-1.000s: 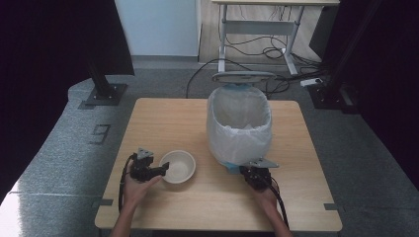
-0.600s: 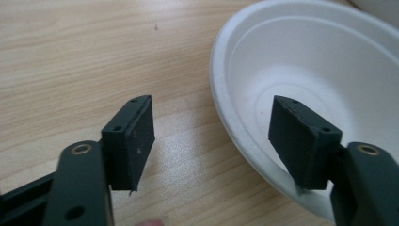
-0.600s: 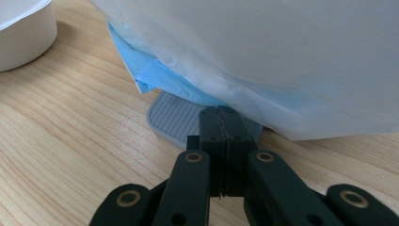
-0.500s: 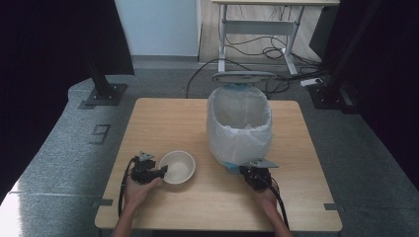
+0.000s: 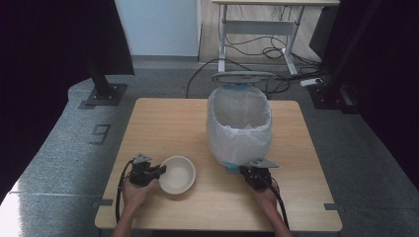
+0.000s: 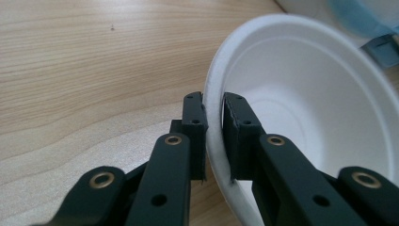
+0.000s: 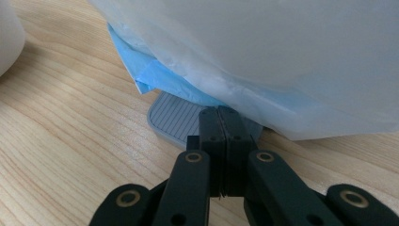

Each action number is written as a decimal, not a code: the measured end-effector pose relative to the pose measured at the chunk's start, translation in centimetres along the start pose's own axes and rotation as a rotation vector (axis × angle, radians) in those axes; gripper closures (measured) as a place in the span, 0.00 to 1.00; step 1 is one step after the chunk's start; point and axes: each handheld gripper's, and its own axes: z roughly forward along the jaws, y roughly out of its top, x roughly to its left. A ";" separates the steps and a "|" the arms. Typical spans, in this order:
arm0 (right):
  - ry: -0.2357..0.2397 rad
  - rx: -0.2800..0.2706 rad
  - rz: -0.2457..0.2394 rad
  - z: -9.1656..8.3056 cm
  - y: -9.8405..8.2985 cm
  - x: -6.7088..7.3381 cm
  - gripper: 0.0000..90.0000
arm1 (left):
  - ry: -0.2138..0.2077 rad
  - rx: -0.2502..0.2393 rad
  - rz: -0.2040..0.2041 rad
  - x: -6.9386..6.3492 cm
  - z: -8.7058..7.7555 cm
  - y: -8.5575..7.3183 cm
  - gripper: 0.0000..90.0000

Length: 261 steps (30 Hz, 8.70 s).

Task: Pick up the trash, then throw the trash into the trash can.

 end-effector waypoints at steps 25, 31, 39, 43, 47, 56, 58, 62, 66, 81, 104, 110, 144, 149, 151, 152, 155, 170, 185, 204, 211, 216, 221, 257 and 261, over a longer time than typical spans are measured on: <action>0.008 0.000 0.001 0.0 0.0 -0.1 0.98 | -0.087 -0.176 -0.022 0.1 -4.4 1.0 0.93; 0.008 0.000 0.001 0.0 0.0 -0.1 0.98 | -0.079 -0.166 -0.003 -0.1 -4.3 1.0 0.93; 0.006 0.001 -0.003 0.0 0.0 -0.1 0.98 | -0.087 -0.195 0.003 -0.4 -5.1 1.3 0.93; 0.007 0.001 -0.003 0.0 0.0 -0.1 0.98 | -0.092 -0.224 0.017 -0.6 -5.9 1.6 0.93; 0.007 0.001 -0.003 0.0 0.0 -0.1 0.98 | -0.097 -0.246 0.021 -0.6 -6.6 1.8 0.93; 0.008 0.001 -0.002 0.0 0.0 -0.1 0.98 | -0.109 -0.273 0.016 -0.3 -7.7 2.2 0.93; 0.008 0.001 -0.002 0.0 0.0 -0.1 0.98 | -0.116 -0.281 0.013 -0.3 -8.0 2.2 0.93; 0.008 0.001 -0.002 0.0 0.0 -0.1 0.98 | -0.122 -0.293 0.018 -0.5 -8.3 2.4 0.93; 0.009 0.001 -0.002 0.0 0.0 -0.1 0.98 | -0.135 -0.307 0.034 -0.8 -8.7 2.8 0.93; 0.010 0.000 -0.001 0.0 0.0 -0.1 0.98 | -0.158 -0.353 0.049 -1.3 -10.2 3.7 0.93; 0.011 0.000 0.000 0.0 0.0 -0.2 0.98 | -0.175 -0.376 0.076 -2.1 -10.9 4.6 0.93; 0.011 0.000 0.000 0.0 0.0 -0.2 0.98 | -0.186 -0.385 0.072 -2.3 -11.2 5.0 0.93; 0.014 0.000 0.006 0.0 0.0 -0.2 0.97 | -0.258 -0.402 0.146 -5.9 -11.6 9.9 0.93; 0.014 0.001 0.006 0.0 0.0 -0.1 0.97 | -0.259 -0.400 0.152 -6.1 -11.5 10.2 0.93; 0.014 0.001 0.007 0.0 0.0 -0.2 0.97 | -0.259 -0.400 0.155 -6.2 -11.5 10.4 0.93; 0.014 0.001 0.007 0.0 0.0 -0.2 0.97 | -0.258 -0.401 0.156 -6.3 -11.5 10.5 0.93; 0.014 0.001 0.007 0.0 0.0 -0.2 0.97 | -0.261 -0.403 0.160 -6.6 -11.5 10.8 0.93; 0.014 0.001 0.008 0.0 0.0 -0.2 0.97 | -0.263 -0.390 0.176 -7.3 -11.0 12.0 0.93; 0.014 0.001 0.007 0.0 0.0 -0.2 0.97 | -0.264 -0.395 0.180 -7.5 -11.2 12.8 0.93; 0.013 0.002 0.006 0.0 0.0 -0.2 0.97 | -0.273 -0.392 0.207 -8.7 -11.0 13.9 0.93; 0.015 0.003 0.008 0.0 0.0 -0.2 0.97 | -0.274 -0.393 0.214 -8.8 -11.1 14.0 0.93; 0.014 0.002 0.006 0.0 0.0 -0.2 0.97 | -0.271 -0.393 0.208 -8.7 -11.0 14.1 0.93; 0.015 0.003 0.008 0.0 0.0 -0.2 0.97 | -0.272 -0.397 0.205 -8.8 -10.8 14.3 0.93; 0.016 0.003 0.010 0.0 0.0 -0.2 0.97 | -0.317 -0.396 0.247 -12.1 -9.4 18.7 0.93; 0.019 0.001 0.013 0.0 0.0 -0.3 0.97 | -0.324 -0.391 0.245 -12.5 -8.7 19.6 0.93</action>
